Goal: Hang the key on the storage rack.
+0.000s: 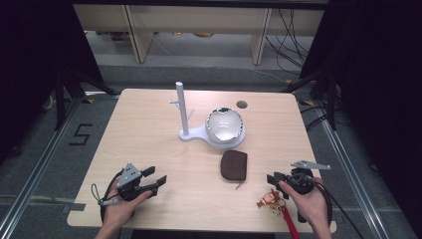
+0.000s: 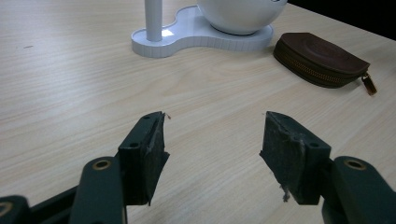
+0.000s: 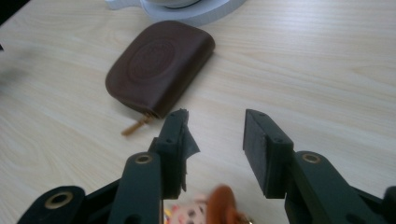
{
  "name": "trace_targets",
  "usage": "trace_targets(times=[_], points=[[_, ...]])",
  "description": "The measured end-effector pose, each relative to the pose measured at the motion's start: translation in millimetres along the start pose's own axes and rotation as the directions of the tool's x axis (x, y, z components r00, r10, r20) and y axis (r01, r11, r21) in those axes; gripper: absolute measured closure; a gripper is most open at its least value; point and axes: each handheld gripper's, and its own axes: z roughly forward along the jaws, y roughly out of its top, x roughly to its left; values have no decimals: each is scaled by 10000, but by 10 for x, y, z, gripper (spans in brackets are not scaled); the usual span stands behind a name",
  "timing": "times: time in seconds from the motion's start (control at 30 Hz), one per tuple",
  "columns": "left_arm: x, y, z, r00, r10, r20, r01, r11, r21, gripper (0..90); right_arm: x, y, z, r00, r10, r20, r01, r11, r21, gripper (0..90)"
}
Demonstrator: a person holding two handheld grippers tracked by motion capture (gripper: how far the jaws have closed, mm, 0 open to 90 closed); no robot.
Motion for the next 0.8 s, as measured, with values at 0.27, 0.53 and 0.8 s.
trace_targets(times=[0.27, 0.53, 0.8], points=[[-38, 19, 95, 9999, 93, 146, -94, 9999, 47, 382, 33, 303, 270, 9991, 356, 237, -381, 9923, 1179, 543], [-47, -10, 90, 9997, 186, 147, -189, 9997, 156, 379, 140, 477, 485, 9984, -393, 399, 308, 9804, 1948, 457], [-42, -6, 80, 9997, 206, 130, -206, 9998, 44, 377, 186, 617, 714, 9982, 304, 518, -410, 9748, 2192, 480]])
